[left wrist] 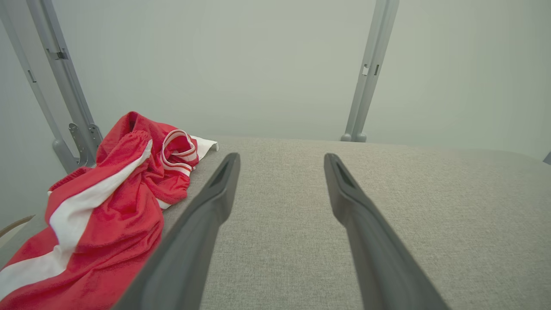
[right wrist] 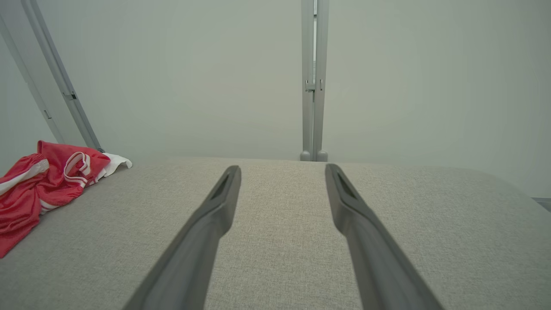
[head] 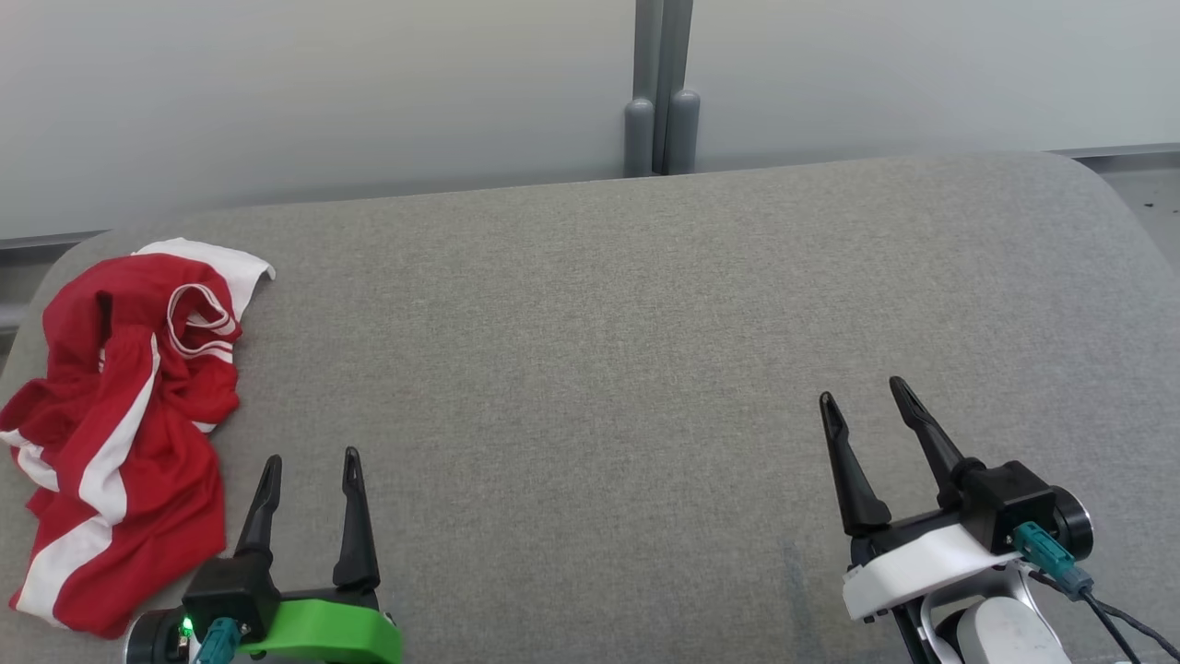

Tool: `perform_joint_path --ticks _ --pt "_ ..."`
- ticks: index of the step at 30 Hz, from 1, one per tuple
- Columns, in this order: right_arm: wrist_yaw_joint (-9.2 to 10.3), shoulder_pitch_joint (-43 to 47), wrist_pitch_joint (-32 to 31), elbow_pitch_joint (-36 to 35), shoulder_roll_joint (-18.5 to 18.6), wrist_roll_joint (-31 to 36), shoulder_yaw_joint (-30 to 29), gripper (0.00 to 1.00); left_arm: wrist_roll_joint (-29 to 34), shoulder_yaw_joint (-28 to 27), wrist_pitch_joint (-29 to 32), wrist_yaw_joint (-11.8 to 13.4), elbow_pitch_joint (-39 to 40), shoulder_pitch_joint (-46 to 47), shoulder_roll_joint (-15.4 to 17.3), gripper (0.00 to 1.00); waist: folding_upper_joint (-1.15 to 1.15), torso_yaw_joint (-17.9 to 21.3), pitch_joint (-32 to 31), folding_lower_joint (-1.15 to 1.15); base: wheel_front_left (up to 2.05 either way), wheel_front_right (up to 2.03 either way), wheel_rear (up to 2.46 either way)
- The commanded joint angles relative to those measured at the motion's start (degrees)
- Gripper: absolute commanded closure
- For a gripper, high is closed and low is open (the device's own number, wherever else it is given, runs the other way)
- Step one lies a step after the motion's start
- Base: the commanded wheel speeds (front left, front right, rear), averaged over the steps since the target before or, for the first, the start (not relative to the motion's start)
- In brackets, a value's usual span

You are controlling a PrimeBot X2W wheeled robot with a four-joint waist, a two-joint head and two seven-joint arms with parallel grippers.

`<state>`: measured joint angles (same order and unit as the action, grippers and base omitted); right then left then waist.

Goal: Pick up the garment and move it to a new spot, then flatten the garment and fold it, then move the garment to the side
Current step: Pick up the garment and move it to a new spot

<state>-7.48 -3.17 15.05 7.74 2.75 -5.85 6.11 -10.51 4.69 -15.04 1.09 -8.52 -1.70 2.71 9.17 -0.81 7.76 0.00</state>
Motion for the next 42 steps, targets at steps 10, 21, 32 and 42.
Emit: perform_joint_path --ticks 10,21,32,42 --pt "-0.02 0.1 0.2 -0.9 0.2 0.8 -0.5 0.0 0.8 -1.1 -0.2 0.3 0.1 0.6 0.3 0.0 0.0 -7.9 0.5 0.0 0.0 0.0 0.0" --pt "-0.02 0.3 0.2 -0.8 0.2 -0.1 1.2 0.0 1.4 -2.2 -0.2 0.3 0.1 0.1 0.3 0.0 0.0 -20.4 0.6 0.0 0.0 0.0 0.0" --pt "-0.02 -0.3 0.2 -0.5 0.2 0.0 2.5 0.0 1.7 -2.3 -0.2 0.0 0.3 -1.2 0.3 0.0 0.0 -25.7 0.6 0.0 0.0 0.0 0.0" --pt "-0.02 0.0 0.2 -0.3 0.2 0.3 2.6 0.0 1.0 -2.8 -0.2 -0.2 -0.7 -0.5 0.5 0.0 0.0 -25.1 0.7 0.0 0.0 0.0 0.0"
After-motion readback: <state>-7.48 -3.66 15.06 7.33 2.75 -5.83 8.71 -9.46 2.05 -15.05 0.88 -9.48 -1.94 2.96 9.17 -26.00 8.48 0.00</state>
